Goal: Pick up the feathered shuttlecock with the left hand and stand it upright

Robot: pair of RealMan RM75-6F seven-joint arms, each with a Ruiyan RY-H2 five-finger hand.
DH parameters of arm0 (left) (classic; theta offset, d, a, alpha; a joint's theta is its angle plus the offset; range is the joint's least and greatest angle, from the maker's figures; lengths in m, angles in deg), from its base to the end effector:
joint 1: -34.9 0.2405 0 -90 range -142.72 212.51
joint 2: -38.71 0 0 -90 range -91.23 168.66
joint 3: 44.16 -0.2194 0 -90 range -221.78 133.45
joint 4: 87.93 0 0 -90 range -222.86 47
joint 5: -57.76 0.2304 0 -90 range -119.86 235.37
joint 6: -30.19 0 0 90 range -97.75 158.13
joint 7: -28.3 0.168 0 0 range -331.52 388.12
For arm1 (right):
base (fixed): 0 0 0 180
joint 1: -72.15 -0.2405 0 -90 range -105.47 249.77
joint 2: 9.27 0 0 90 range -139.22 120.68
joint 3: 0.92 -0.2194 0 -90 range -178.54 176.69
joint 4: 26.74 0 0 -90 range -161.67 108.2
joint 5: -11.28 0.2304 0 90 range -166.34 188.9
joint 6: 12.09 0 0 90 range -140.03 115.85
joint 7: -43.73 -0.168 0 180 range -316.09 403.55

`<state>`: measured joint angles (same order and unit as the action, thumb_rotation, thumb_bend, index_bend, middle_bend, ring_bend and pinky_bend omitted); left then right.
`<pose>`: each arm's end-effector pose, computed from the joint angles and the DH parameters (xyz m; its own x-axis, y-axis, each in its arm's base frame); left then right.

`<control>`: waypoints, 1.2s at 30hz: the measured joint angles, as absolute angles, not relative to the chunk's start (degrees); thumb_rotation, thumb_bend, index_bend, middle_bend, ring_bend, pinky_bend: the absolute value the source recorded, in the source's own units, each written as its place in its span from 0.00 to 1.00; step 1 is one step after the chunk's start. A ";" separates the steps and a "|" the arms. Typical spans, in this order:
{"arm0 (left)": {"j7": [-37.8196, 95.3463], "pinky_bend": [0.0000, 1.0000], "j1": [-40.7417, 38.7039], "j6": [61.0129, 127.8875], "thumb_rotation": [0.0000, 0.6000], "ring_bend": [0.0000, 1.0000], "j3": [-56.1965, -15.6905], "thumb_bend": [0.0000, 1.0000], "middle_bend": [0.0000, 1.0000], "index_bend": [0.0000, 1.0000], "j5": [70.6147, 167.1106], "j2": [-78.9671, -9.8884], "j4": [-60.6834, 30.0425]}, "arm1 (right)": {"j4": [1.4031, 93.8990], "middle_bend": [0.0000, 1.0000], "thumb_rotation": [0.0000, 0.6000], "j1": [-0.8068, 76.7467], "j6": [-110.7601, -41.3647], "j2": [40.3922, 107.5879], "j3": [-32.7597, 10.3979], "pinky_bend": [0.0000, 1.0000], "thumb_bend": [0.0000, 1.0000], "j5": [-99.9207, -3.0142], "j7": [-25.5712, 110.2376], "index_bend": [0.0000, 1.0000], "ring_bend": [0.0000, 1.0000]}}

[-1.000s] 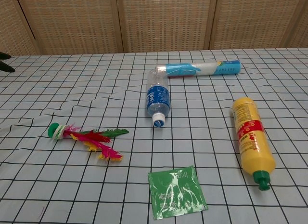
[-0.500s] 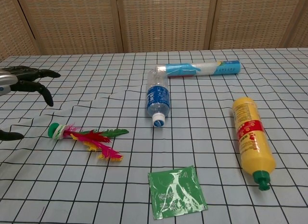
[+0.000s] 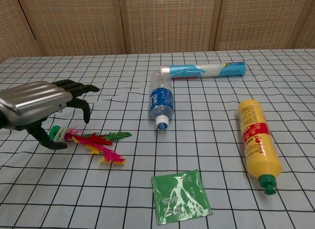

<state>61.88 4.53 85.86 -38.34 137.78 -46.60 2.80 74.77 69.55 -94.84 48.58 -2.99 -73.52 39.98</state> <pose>-0.1422 0.2791 -0.0488 0.6889 0.1589 0.7072 0.6655 -0.5253 -0.5302 -0.2771 -0.1876 0.1323 0.2828 -0.0722 0.9565 -0.9570 0.0458 0.2864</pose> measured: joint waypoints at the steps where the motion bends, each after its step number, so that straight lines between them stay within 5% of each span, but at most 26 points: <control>1: 63.45 0.00 4.20 85.73 1.00 0.00 -38.10 0.20 0.00 0.40 136.42 -47.84 2.35 | 74.74 0.00 1.00 69.54 -94.82 48.54 -3.01 0.02 0.08 -73.49 39.82 0.03 0.00; 19: 75.46 0.00 -0.47 86.46 1.00 0.00 -38.39 0.22 0.00 0.50 126.92 -57.25 -1.04 | 74.17 0.00 1.00 69.68 -95.28 48.12 -3.39 0.02 0.08 -73.53 37.26 0.03 0.00; 36: 77.01 0.00 -1.99 87.44 1.00 0.00 -40.07 0.43 0.00 0.60 124.06 -58.47 -3.25 | 74.02 0.00 1.00 69.77 -95.48 48.32 -3.35 0.01 0.08 -73.91 37.00 0.03 0.00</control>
<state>77.01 -1.99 87.44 -40.07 124.06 -58.47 -3.25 74.02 69.77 -95.48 48.32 -3.35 -73.91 37.00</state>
